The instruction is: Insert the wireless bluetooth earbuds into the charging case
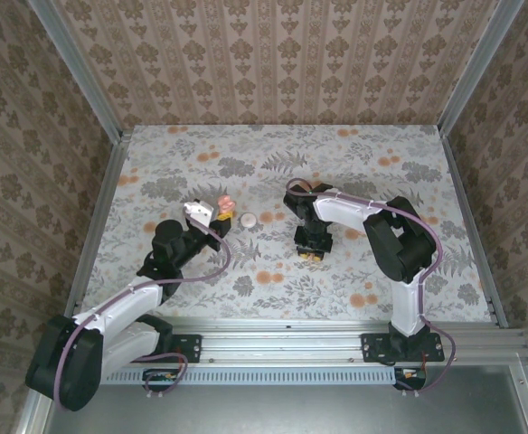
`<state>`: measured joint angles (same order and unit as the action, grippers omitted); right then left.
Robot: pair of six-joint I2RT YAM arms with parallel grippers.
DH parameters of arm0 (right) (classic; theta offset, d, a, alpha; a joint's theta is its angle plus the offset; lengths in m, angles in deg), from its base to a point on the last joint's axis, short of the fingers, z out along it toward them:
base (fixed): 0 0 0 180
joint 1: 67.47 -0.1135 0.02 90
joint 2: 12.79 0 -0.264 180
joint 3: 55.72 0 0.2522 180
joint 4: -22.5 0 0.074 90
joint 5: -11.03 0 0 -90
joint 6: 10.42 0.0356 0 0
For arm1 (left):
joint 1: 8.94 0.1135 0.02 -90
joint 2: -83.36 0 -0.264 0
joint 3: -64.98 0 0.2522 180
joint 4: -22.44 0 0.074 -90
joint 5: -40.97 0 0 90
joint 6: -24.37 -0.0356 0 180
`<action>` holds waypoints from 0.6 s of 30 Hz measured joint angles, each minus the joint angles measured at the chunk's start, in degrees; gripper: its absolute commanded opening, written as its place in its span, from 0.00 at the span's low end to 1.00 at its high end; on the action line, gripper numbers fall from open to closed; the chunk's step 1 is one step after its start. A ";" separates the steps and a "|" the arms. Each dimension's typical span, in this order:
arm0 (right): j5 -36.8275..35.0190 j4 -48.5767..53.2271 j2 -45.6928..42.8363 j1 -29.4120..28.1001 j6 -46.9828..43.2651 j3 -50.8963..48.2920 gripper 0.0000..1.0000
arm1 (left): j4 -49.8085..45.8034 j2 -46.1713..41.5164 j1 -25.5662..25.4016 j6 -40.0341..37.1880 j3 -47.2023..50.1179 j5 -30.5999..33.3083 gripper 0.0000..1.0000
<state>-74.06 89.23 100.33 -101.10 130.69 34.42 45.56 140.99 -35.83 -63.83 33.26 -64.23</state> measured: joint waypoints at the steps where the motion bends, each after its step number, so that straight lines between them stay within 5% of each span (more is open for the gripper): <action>1: -0.02 0.02 0.00 0.02 -0.13 0.00 0.23 | 0.00 0.00 0.00 0.02 0.00 0.00 0.10; 18: -0.17 -3.78 -2.93 0.24 -0.42 -3.58 0.19 | -0.61 1.75 0.00 0.11 -0.02 -0.24 0.10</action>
<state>-74.24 85.45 97.40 -100.86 130.27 30.83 44.95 142.73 -35.83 -63.72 33.24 -64.47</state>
